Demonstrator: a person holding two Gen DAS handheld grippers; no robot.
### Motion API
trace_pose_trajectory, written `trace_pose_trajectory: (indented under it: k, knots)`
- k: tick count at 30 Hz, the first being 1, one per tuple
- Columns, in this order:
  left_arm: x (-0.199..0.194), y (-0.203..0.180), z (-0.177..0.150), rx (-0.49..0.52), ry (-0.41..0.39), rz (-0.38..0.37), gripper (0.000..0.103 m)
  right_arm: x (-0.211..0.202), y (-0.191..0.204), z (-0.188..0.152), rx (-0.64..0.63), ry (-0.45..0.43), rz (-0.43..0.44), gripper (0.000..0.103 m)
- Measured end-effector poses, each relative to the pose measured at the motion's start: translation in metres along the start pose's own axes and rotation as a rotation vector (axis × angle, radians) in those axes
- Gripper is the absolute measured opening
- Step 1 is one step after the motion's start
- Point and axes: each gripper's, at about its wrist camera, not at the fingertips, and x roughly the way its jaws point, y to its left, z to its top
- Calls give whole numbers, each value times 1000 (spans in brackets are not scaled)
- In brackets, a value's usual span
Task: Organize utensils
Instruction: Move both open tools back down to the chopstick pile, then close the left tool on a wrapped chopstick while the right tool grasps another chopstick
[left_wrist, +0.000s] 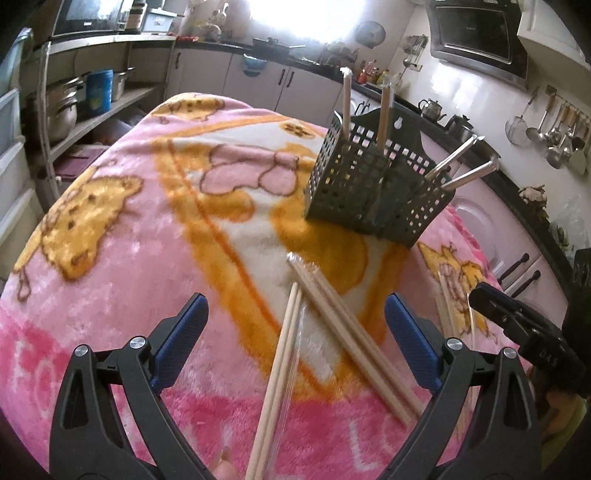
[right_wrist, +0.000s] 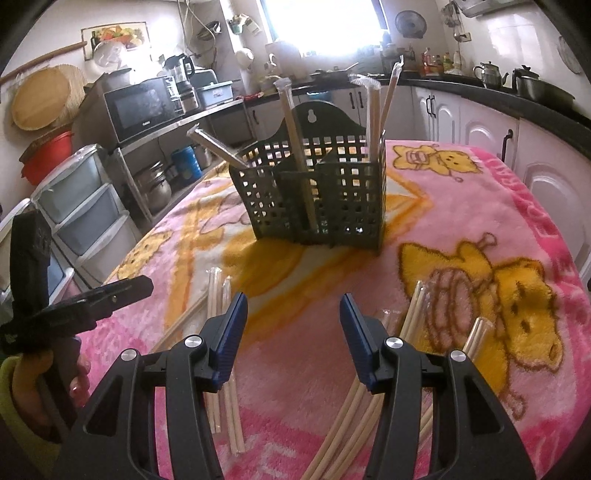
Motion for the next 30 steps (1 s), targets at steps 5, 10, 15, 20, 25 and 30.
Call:
trace_pose_trajectory:
  k: [5, 10, 15, 20, 25, 30]
  knots:
    - [3, 2, -11, 3, 29, -8, 84, 3, -1, -5, 8, 23, 0, 50]
    - [9, 2, -20, -4, 73, -41, 61, 7, -2, -12, 11, 52, -8, 50]
    - [14, 2, -29, 1, 108, -38, 58, 10, -7, -17, 27, 72, -8, 50]
    - [18, 3, -32, 17, 128, -26, 51, 13, -12, -20, 42, 87, -10, 50]
    - [32, -2, -24, 63, 175, 3, 43, 14, -20, -20, 60, 97, -22, 50]
    - [49, -8, -13, 103, 217, 17, 37, 21, -32, -18, 82, 126, -36, 50]
